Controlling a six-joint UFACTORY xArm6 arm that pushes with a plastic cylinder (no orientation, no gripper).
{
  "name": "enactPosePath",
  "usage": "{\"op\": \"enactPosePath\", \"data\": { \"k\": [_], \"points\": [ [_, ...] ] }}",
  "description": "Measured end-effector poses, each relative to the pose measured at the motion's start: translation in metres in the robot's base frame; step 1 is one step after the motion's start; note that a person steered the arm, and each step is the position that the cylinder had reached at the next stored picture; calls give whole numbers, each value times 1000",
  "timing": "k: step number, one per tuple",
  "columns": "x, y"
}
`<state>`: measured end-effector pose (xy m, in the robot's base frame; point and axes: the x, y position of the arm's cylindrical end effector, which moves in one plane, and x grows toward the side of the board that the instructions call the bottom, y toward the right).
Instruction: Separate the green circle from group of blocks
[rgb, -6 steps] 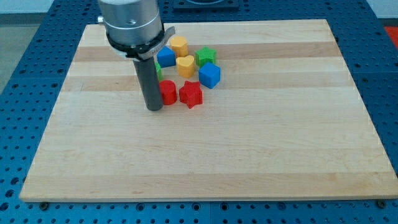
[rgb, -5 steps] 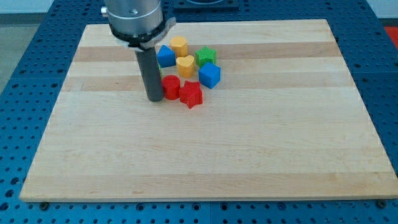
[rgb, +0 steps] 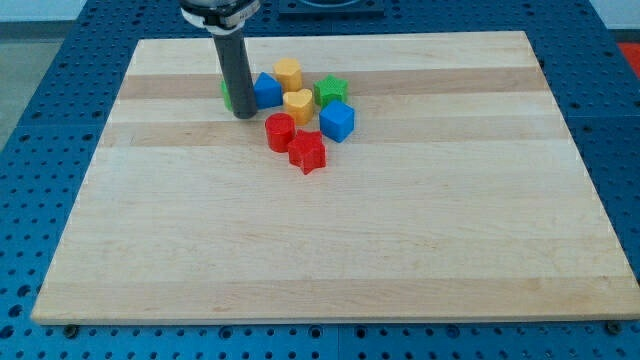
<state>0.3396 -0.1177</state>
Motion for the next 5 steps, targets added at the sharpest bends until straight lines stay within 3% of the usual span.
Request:
{"op": "enactPosePath", "data": {
  "k": [2,5],
  "points": [
    [-49,-10],
    [-63,-91]
  ]
}}
